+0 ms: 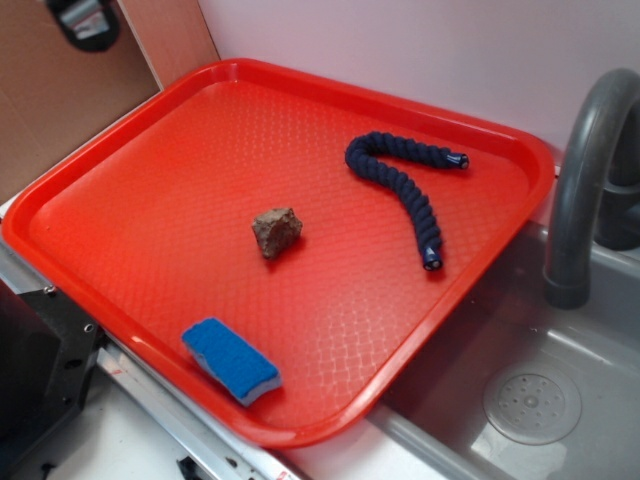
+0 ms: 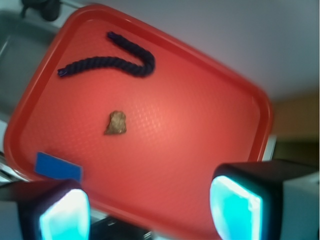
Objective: Grab the blue rope.
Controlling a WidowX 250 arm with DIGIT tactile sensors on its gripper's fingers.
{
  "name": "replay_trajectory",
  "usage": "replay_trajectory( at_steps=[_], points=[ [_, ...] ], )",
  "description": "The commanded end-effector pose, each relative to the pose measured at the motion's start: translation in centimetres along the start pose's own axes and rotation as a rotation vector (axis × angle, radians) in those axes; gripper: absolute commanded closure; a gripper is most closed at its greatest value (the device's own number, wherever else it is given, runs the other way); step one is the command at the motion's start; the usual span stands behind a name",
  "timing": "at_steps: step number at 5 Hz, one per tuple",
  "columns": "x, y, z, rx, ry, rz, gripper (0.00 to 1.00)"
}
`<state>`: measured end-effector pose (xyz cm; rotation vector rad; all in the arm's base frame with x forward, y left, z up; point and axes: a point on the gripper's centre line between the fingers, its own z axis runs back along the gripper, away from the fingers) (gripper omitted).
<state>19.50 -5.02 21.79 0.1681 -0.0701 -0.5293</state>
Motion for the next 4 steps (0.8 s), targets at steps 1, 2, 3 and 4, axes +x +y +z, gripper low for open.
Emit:
replay_trajectory(
  at_steps=[1, 2, 3, 4],
  points=[
    [6.7, -1.9, -3.1, 0.049, 0.131, -0.534, 0.0],
    [8.8, -3.4, -5.3, 0.05, 0.194, -0.805, 0.0],
    [9.8, -5.5, -8.1, 0.058, 0.216, -1.066, 0.0],
    [10.0, -6.8, -10.5, 0.053, 0.209, -1.325, 0.0]
  ],
)
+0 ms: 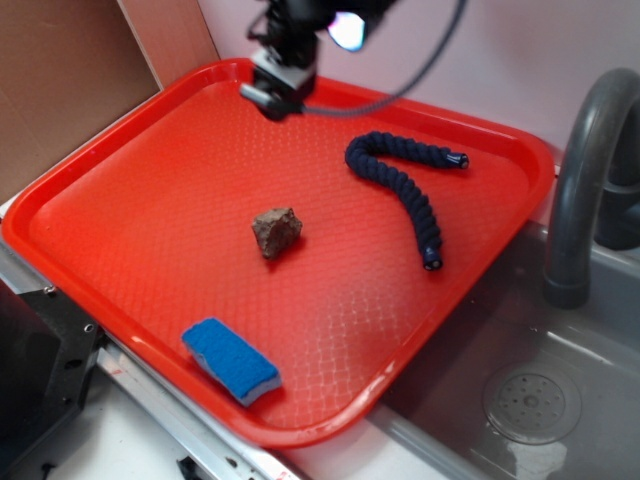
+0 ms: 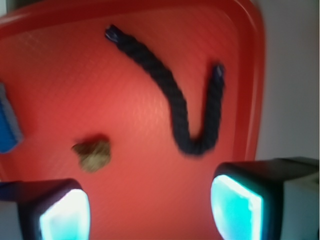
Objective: Grab the blue rope.
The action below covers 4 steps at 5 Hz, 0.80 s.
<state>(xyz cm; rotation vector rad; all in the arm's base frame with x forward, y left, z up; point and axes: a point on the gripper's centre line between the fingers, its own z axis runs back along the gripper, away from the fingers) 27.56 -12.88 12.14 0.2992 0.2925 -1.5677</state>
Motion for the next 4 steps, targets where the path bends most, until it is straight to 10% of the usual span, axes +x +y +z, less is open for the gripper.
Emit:
replay_trajectory(
  at_steps=[1, 4],
  points=[
    [3.3, -1.2, -4.1, 0.032, -0.037, -0.256, 0.0],
    [4.2, 0.6, -8.6, -0.045, -0.15, -0.142, 0.0]
  ],
)
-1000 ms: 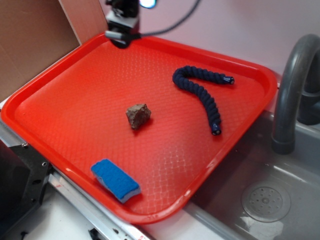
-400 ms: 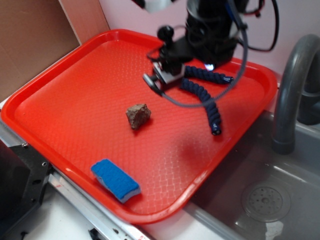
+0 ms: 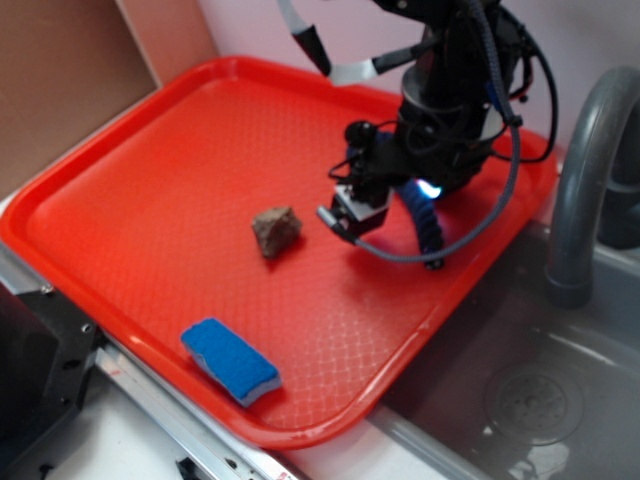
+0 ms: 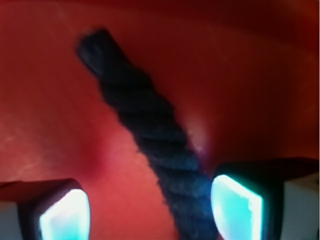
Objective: Grab the blue rope.
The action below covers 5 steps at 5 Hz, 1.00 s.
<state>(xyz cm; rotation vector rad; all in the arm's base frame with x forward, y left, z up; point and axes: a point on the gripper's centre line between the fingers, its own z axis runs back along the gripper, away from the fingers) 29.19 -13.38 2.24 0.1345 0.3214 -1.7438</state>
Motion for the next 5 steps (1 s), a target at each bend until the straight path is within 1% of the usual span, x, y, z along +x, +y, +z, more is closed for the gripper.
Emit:
replay_trajectory(
  at_steps=[1, 2, 3, 4, 5],
  points=[
    [0.1, -1.1, -0.1, 0.051, -0.112, 0.083, 1.0],
    [-0.4, -1.4, -0.1, 0.071, -0.159, 0.144, 1.0],
    [-0.1, -1.7, -0.4, 0.067, -0.157, 0.149, 1.0],
    [-1.3, -3.0, 0.8, 0.096, -0.037, 0.428, 1.0],
    [-3.9, -4.6, 4.5, 0.21, -0.095, 0.71, 1.0]
  ],
)
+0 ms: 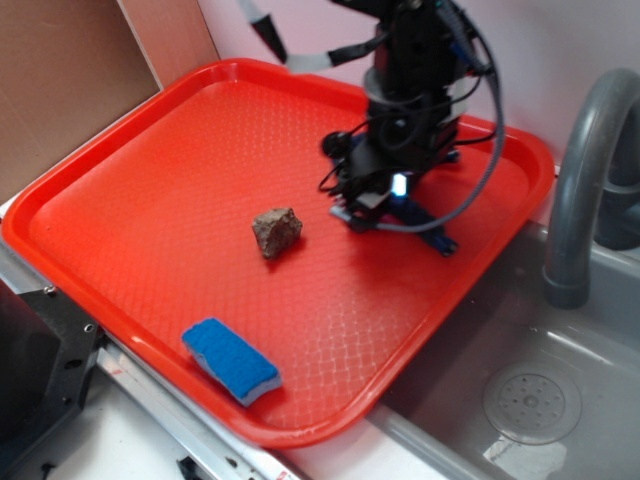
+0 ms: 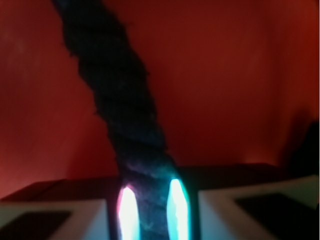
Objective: Grab the blue rope.
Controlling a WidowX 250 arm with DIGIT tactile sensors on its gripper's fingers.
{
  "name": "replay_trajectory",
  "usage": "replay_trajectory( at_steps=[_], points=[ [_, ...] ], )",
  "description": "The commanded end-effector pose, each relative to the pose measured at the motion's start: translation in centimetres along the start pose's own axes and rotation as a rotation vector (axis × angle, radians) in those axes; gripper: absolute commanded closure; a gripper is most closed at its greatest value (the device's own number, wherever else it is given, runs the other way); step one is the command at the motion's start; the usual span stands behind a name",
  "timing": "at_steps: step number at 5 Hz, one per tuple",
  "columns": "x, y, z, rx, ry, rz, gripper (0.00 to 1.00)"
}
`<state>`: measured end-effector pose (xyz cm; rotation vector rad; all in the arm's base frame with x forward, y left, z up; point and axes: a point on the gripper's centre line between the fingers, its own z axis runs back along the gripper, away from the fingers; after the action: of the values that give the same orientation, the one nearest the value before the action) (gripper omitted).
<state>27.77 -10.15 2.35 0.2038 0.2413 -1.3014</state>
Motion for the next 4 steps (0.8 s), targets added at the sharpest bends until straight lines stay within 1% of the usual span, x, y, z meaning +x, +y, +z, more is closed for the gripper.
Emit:
replay_trajectory(
  at_steps=[1, 2, 3, 4],
  points=[
    [-3.2, -2.2, 8.3, 0.161, -0.131, 0.521, 1.0],
    [-4.3, -2.7, 10.9, 0.108, -0.11, 0.766, 1.0],
    [-6.1, -3.0, 13.2, 0.045, -0.094, 1.01, 1.0],
    [-7.6, -3.7, 15.0, 0.008, -0.124, 1.152, 1.0]
  ],
)
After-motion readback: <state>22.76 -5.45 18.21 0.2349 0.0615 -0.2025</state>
